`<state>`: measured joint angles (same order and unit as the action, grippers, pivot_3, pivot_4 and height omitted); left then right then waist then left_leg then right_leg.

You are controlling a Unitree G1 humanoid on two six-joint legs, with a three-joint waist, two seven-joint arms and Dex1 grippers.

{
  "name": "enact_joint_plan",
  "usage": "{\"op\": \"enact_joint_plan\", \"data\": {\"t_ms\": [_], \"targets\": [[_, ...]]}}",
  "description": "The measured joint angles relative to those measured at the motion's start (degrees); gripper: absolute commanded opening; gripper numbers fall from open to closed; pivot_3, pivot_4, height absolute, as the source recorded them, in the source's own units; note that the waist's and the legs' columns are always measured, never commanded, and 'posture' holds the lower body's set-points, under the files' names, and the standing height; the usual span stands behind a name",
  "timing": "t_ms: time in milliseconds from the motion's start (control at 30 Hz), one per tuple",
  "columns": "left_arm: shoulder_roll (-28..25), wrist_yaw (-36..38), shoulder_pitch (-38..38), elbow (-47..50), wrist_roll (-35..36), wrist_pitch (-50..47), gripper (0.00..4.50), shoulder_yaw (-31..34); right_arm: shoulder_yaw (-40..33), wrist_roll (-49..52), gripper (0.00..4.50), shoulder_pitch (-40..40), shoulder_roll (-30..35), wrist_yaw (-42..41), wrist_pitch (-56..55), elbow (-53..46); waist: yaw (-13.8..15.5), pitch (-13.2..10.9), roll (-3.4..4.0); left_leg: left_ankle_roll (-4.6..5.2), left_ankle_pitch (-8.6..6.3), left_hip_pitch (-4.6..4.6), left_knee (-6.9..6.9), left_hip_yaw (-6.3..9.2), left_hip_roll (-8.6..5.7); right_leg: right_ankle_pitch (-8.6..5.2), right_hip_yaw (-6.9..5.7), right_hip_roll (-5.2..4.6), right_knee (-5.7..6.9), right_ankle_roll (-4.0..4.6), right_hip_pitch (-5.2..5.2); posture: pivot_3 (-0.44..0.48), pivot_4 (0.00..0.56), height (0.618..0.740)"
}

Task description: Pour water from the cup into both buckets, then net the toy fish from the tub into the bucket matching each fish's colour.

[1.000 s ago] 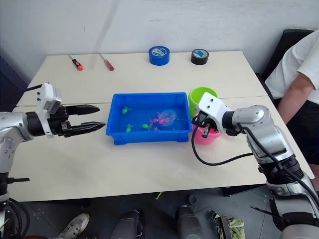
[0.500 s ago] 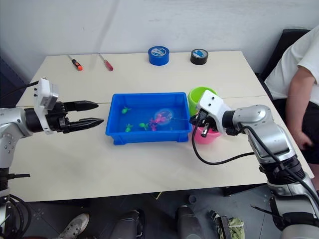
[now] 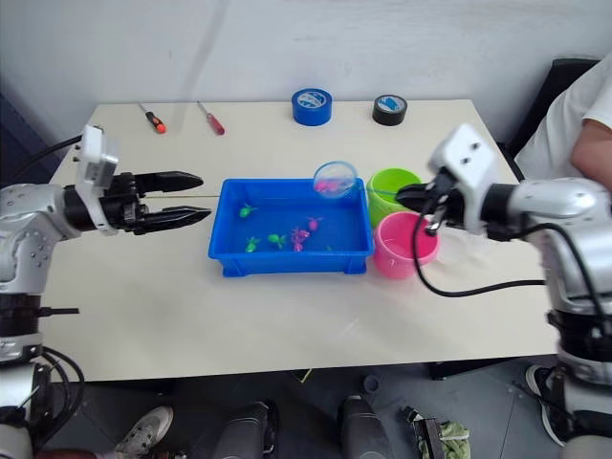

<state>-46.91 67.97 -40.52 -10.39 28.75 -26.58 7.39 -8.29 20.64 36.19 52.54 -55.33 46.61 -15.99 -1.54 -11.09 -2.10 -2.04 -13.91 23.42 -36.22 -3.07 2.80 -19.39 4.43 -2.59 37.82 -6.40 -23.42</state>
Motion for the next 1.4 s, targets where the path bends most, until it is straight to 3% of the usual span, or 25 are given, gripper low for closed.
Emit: {"op": "enact_joint_plan", "data": {"t_ms": [267,367,500,733,1400], "targets": [[4.6,3.9,-8.4,-10.9,-3.3,5.1,3.46,-4.3,-12.4,1.7,0.0,-14.4,6.2,2.3,3.3,-6.7,-0.3,0.0,0.0,0.01,0.0,-0.05,0.01,-0.13,0.01,0.02,0.24,0.1,0.02,-0.05,-0.02,0.0,0.15,0.734],[5.8,5.2,-10.7,-14.9,-4.6,7.2,3.46,-5.1,-13.8,0.7,0.0,-20.4,7.3,3.0,2.2,-8.6,-0.3,0.0,0.0,0.01,0.0,-0.06,-0.02,-0.17,0.01,0.04,0.37,0.16,0.02,-0.09,-0.02,0.0,0.15,0.734],[7.2,6.3,-11.9,-18.0,-5.9,8.9,3.46,-5.9,-13.9,-2.4,0.0,-25.2,8.1,4.4,-2.1,-9.0,-0.3,0.0,0.0,0.01,0.0,-0.06,-0.06,-0.3,0.0,0.1,0.52,0.17,0.0,-0.2,-0.03,0.0,0.15,0.734],[8.0,7.5,-12.9,-19.9,-7.0,10.2,3.46,-6.2,-7.7,-12.6,0.0,-31.9,9.4,8.5,-13.6,-8.8,-0.2,0.0,0.0,0.02,-0.01,-0.05,-0.12,-0.35,-0.01,0.13,0.59,0.18,-0.02,-0.25,-0.03,0.0,0.15,0.734],[9.4,9.6,-15.5,-24.6,-9.1,12.6,3.46,-6.2,-11.5,-38.8,0.0,-44.9,9.6,18.5,-47.3,-10.6,-0.1,0.0,-0.01,0.01,-0.01,-0.06,-0.26,-0.41,-0.02,0.17,0.63,0.19,0.0,-0.34,0.0,0.0,0.15,0.734]]}}
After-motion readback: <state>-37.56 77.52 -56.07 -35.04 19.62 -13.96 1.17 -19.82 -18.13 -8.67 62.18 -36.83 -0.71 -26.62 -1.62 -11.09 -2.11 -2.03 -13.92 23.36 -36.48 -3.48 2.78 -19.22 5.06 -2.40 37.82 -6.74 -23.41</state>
